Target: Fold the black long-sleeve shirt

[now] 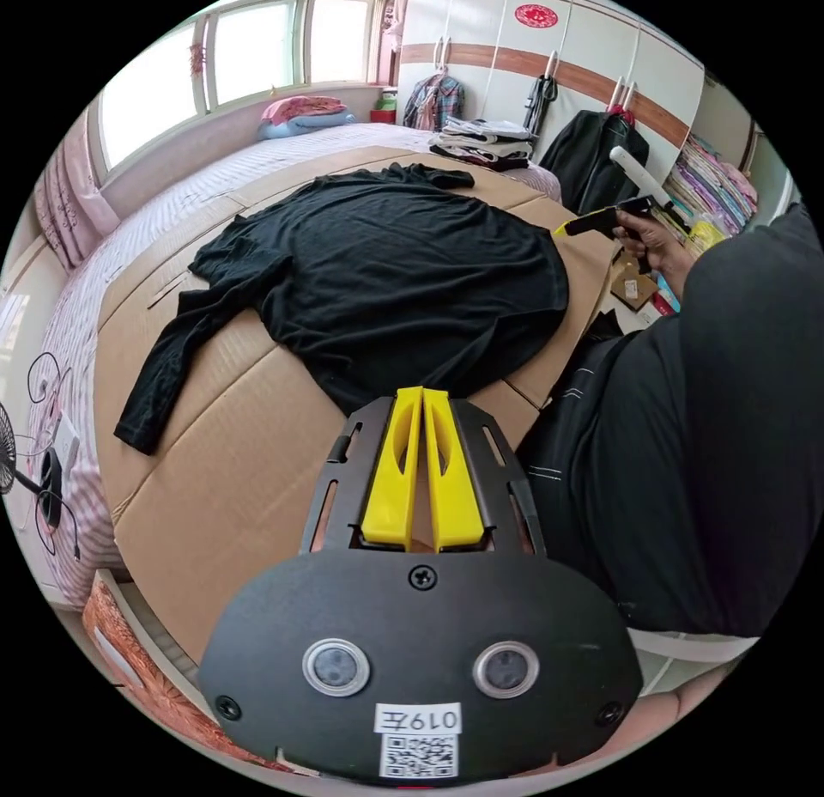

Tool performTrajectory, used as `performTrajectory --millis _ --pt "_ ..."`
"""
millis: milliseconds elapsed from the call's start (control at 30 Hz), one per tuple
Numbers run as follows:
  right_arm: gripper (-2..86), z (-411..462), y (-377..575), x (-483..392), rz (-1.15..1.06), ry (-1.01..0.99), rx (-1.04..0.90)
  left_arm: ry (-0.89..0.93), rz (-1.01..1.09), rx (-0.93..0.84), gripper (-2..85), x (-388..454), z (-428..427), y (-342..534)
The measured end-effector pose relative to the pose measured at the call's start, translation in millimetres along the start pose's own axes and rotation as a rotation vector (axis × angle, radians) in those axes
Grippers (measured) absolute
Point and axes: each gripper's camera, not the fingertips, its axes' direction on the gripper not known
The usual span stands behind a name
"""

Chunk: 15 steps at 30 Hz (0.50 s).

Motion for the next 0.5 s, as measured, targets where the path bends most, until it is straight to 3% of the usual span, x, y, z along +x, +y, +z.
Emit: performTrajectory --millis 100,167,333,500 --pt "-0.4 -15.3 12.4 0.8 -0.093 -0.006 0.094 0.014 0.056 -0.025 2.1 13.7 -7.1 1.6" --pt "-0.6 -22.2 18.0 -10.5 -0.206 -0.064 0.15 -0.07 0.006 -0.001 3.2 15.2 -10.6 0.4" --pt "-0.7 -13.5 25.3 -24.4 -0.371 -0.185 0.151 -0.182 -0.215 -0.015 7.6 -1.0 -12.3 0.2" --pt "0.2 0.1 33.2 -31.6 -0.541 -0.359 0.09 -0.117 -0.396 -0.019 8.0 -18.7 -19.6 14.4"
